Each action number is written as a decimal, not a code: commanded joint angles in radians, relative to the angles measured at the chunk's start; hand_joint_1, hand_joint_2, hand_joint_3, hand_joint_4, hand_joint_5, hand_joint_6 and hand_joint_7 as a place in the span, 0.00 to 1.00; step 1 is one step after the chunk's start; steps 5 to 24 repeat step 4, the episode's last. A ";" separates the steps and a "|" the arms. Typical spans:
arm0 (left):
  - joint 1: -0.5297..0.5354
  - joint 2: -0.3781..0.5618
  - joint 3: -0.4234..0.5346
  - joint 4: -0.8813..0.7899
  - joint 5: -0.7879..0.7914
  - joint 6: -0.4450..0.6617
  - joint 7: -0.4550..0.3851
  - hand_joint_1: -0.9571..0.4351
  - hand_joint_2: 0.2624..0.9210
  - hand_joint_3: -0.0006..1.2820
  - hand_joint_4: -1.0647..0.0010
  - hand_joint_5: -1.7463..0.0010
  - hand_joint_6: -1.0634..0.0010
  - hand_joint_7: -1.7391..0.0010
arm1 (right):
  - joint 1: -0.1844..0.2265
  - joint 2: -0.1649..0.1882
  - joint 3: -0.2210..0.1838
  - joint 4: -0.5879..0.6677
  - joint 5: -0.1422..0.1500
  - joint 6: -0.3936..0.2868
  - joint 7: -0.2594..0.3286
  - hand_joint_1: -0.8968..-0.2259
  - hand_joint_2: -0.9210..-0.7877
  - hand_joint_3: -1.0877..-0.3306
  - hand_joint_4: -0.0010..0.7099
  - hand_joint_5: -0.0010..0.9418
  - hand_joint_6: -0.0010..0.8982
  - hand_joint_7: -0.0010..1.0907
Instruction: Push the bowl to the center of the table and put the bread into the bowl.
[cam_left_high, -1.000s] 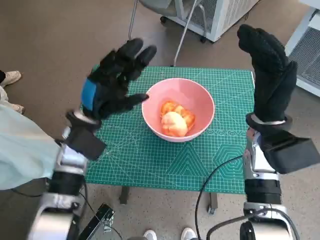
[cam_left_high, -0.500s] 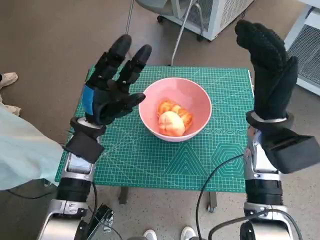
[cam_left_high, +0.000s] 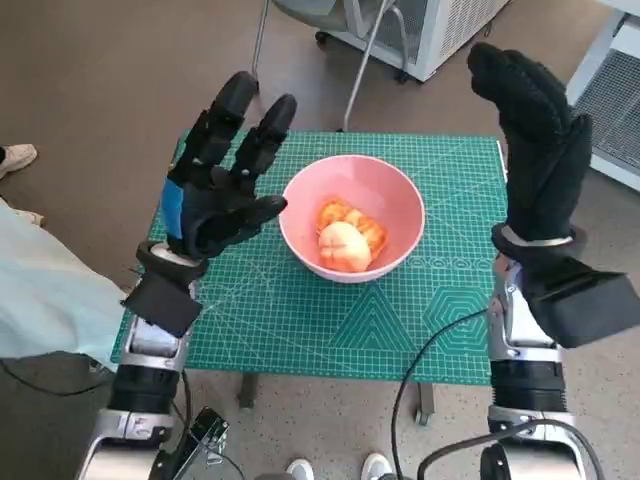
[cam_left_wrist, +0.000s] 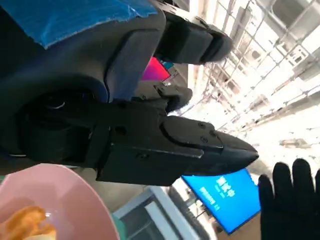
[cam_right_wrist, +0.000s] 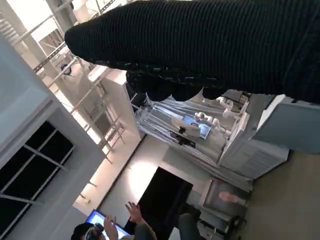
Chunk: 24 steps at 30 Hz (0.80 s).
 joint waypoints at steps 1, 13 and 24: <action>0.020 0.031 -0.009 -0.076 0.017 0.055 -0.029 0.53 0.90 0.00 0.99 1.00 0.97 1.00 | 0.027 -0.008 0.004 0.007 -0.007 0.006 0.009 0.58 0.00 0.70 0.57 0.03 0.16 0.68; 0.028 0.045 -0.011 -0.109 0.020 0.081 -0.047 0.50 0.86 0.00 1.00 1.00 0.99 1.00 | 0.025 -0.008 0.004 0.013 -0.005 0.004 0.012 0.57 0.00 0.70 0.58 0.03 0.16 0.68; 0.028 0.045 -0.011 -0.109 0.020 0.081 -0.047 0.50 0.86 0.00 1.00 1.00 0.99 1.00 | 0.025 -0.008 0.004 0.013 -0.005 0.004 0.012 0.57 0.00 0.70 0.58 0.03 0.16 0.68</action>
